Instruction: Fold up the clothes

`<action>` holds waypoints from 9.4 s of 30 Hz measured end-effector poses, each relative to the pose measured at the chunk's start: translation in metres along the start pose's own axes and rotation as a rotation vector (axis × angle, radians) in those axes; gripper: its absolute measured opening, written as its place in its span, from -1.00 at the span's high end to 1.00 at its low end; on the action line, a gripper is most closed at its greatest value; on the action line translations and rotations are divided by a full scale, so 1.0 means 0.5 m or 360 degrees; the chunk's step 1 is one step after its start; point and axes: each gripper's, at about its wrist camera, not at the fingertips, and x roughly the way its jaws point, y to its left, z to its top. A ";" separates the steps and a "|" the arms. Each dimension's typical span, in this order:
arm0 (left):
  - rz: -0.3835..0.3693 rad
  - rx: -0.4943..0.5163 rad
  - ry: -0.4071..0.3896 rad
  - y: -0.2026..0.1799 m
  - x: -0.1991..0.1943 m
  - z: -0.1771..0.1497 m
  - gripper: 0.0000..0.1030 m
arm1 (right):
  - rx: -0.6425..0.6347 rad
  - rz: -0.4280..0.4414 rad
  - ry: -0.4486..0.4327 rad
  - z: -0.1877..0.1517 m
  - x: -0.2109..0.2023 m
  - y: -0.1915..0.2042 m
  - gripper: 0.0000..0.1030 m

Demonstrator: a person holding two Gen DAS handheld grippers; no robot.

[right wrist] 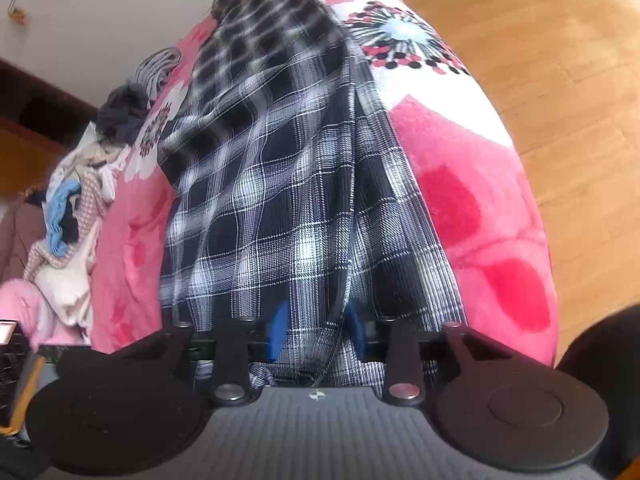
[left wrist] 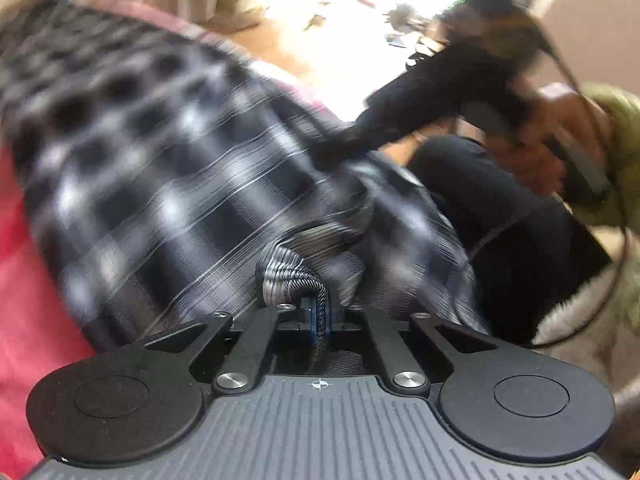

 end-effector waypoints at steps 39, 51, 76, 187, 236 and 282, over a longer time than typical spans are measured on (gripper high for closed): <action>-0.0389 0.0351 0.0145 -0.152 0.069 0.084 0.59 | 0.0113 -0.0207 -0.0070 -0.033 -0.117 -0.110 0.35; -0.0106 0.0799 0.0204 -0.215 0.047 0.038 0.29 | -0.0137 -0.0198 0.0095 -0.144 -0.257 -0.038 0.21; 0.0101 0.0918 0.0308 -0.196 0.011 -0.050 0.18 | -0.0241 -0.0420 0.0177 -0.166 -0.148 -0.028 0.33; 0.0648 -0.0110 0.0056 0.040 -0.079 -0.008 0.04 | -0.1946 0.0381 0.0877 -0.326 0.038 0.317 0.92; 0.0525 -0.0550 -0.0203 0.201 0.054 0.144 -0.12 | -0.0843 -0.0502 -0.0227 0.403 0.187 0.135 0.91; 0.0214 -0.0786 -0.0446 0.387 0.053 0.122 -0.25 | -0.0184 -0.0434 -0.0715 1.035 0.517 0.249 0.90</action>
